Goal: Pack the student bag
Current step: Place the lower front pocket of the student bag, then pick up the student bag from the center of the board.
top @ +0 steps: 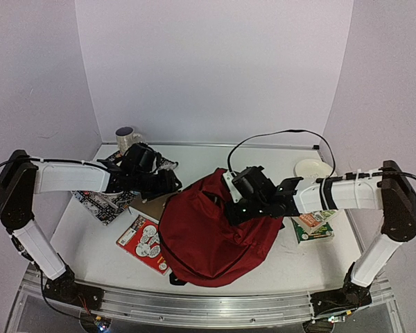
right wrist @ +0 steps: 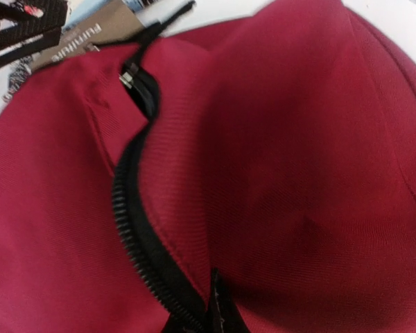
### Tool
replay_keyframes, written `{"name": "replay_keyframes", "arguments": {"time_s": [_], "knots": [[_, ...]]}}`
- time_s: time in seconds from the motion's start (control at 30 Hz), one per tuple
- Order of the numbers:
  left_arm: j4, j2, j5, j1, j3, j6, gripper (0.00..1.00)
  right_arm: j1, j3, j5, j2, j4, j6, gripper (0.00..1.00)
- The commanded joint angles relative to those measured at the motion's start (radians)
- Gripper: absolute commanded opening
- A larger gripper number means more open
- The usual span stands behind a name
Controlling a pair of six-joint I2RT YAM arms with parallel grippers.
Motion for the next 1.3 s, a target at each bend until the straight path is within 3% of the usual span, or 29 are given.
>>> {"name": "replay_keyframes", "arguments": {"time_s": [0.0, 0.13, 0.23, 0.43, 0.53, 0.83, 1.27], "knots": [[-0.026, 0.06, 0.078, -0.005, 0.086, 0.065, 0.69, -0.004, 0.004, 0.021, 0.02, -0.059, 0.001, 0.09], [-0.028, 0.107, 0.11, -0.004, 0.115, 0.085, 0.67, -0.004, 0.05, 0.007, -0.011, -0.093, -0.022, 0.19], [-0.028, 0.116, 0.147, -0.004, 0.122, 0.088, 0.59, -0.004, 0.107, -0.002, -0.035, -0.141, -0.046, 0.27], [-0.026, 0.079, 0.177, -0.005, 0.132, 0.116, 0.14, -0.004, 0.225, -0.047, -0.064, -0.21, -0.066, 0.44], [-0.023, 0.046, 0.186, -0.005, 0.138, 0.127, 0.01, -0.006, 0.292, -0.057, -0.051, -0.226, -0.063, 0.49], [0.016, -0.026, 0.23, -0.017, 0.145, 0.142, 0.0, -0.044, 0.484, -0.105, 0.103, -0.261, -0.021, 0.47], [0.067, -0.066, 0.26, -0.046, 0.14, 0.155, 0.0, -0.112, 0.571, -0.228, 0.246, -0.259, 0.024, 0.44]]}}
